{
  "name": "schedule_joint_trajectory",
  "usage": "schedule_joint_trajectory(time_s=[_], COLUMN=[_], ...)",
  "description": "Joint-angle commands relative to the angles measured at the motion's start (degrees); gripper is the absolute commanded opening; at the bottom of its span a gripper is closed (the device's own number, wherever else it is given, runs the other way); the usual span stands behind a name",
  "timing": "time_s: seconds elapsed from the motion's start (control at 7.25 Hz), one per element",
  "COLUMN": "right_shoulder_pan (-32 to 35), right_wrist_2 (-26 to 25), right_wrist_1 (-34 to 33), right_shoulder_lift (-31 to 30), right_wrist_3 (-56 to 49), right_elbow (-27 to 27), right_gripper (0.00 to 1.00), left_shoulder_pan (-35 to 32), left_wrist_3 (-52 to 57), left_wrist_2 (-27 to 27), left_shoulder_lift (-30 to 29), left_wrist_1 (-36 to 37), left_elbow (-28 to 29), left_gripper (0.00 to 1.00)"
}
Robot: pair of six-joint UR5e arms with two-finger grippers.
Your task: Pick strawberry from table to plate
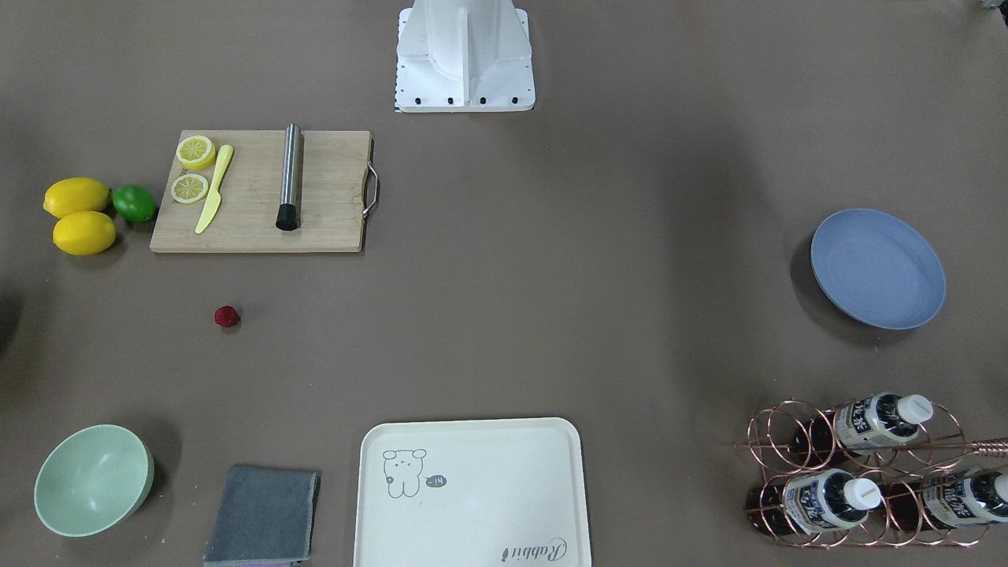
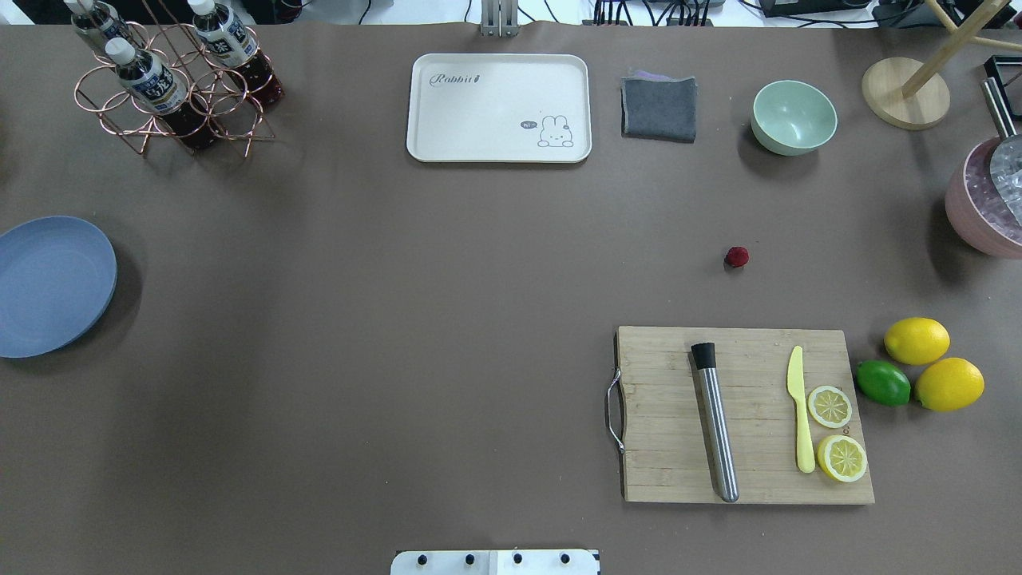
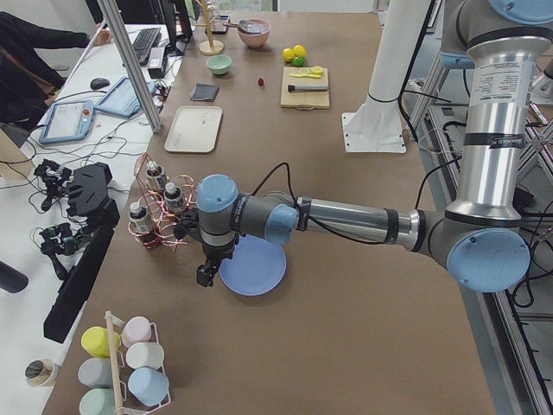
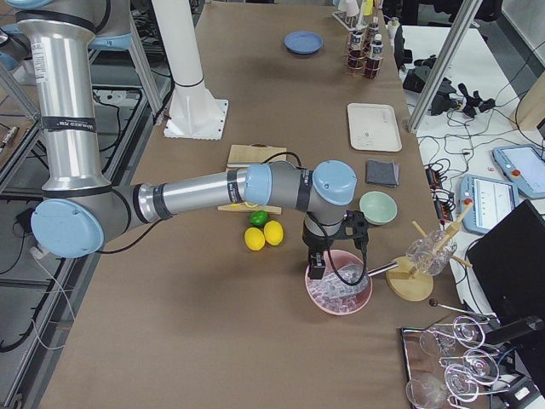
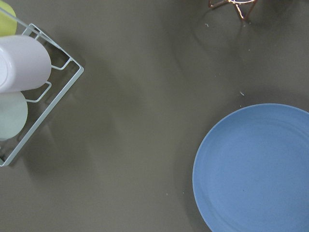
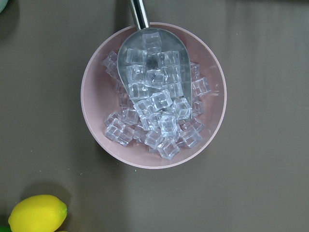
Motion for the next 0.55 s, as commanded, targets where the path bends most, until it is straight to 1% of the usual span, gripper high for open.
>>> schedule_joint_trajectory(time_s=[0.0,0.14,0.28,0.41], right_shoulder_pan=[-0.1,-0.7,-3.1,-6.7], right_wrist_2=[0.0,0.4,1.0,0.9], right_wrist_1=[0.8,5.0,9.0,14.1], right_shoulder_lift=[0.4,0.3,0.3,0.3], right_wrist_3=[0.3,2.0,7.3,15.0], right_elbow=[0.0,-0.4,-0.4,-0.4], right_gripper=[1.00,1.00,1.00,1.00], left_shoulder_pan=[0.2,0.3,0.4,0.4], left_wrist_3=[0.2,0.2,-1.5,-5.0], left_wrist_2=[-0.2,-0.3,-1.8,-4.4], left_shoulder_lift=[-0.4,-0.9,-1.0,-1.2], left_wrist_1=[-2.2,-2.8,-6.4,-13.5], left_elbow=[2.4,4.0,7.1,11.5], left_gripper=[0.98,0.98,0.98,0.98])
